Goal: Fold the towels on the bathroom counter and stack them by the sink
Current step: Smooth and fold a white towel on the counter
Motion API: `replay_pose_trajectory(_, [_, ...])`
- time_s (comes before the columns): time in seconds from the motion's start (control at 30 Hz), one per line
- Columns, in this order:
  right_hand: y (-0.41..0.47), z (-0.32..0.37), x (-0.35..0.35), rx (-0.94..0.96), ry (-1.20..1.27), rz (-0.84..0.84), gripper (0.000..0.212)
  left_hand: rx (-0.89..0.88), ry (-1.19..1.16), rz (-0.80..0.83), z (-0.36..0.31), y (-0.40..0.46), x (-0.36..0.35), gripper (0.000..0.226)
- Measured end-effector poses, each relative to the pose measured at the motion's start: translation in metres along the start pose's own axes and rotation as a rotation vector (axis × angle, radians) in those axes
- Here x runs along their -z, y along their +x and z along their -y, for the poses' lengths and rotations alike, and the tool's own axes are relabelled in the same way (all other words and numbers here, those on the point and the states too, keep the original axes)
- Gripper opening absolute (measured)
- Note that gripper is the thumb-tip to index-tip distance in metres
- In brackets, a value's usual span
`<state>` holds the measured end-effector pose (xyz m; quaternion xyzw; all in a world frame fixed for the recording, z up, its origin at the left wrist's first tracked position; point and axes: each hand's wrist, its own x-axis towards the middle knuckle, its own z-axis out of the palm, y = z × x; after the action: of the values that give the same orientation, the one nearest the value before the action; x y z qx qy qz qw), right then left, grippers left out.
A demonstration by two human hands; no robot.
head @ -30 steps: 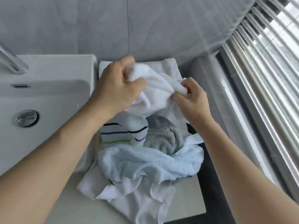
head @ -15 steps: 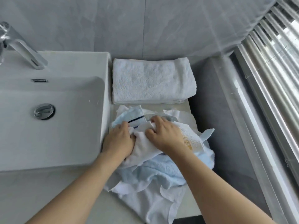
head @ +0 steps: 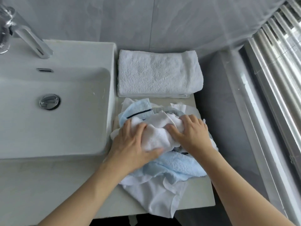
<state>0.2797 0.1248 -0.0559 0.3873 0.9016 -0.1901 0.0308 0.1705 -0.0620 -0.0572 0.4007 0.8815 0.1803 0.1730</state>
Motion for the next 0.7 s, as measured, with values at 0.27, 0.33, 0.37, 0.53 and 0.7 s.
replay_pose_trajectory(0.27, [0.006, 0.047, 0.041, 0.174, 0.141, -0.313, 0.044, -0.144, -0.462, -0.236, 0.0, 0.024, 0.044, 0.059])
replay_pose_trajectory(0.33, [0.003, 0.066, 0.057, 0.188, 0.175, -0.385, 0.045, -0.09, -0.684, -0.233, 0.003, 0.02, 0.067, 0.053])
replay_pose_trajectory(0.37, [0.001, 0.076, 0.064, 0.186, 0.187, -0.411, 0.046, -0.054, -0.785, -0.221, 0.006, 0.018, 0.078, 0.048])
replay_pose_trajectory(0.53, [-0.023, 0.126, 0.07, 0.196, 0.319, -0.429, 0.045, 0.016, -1.316, -0.159, 0.041, 0.007, 0.119, 0.046])
replay_pose_trajectory(0.7, [-0.058, 0.171, 0.044, 0.327, 0.494, -0.45, 0.056, 0.026, -1.518, -0.048, 0.089, -0.014, 0.139, 0.062])
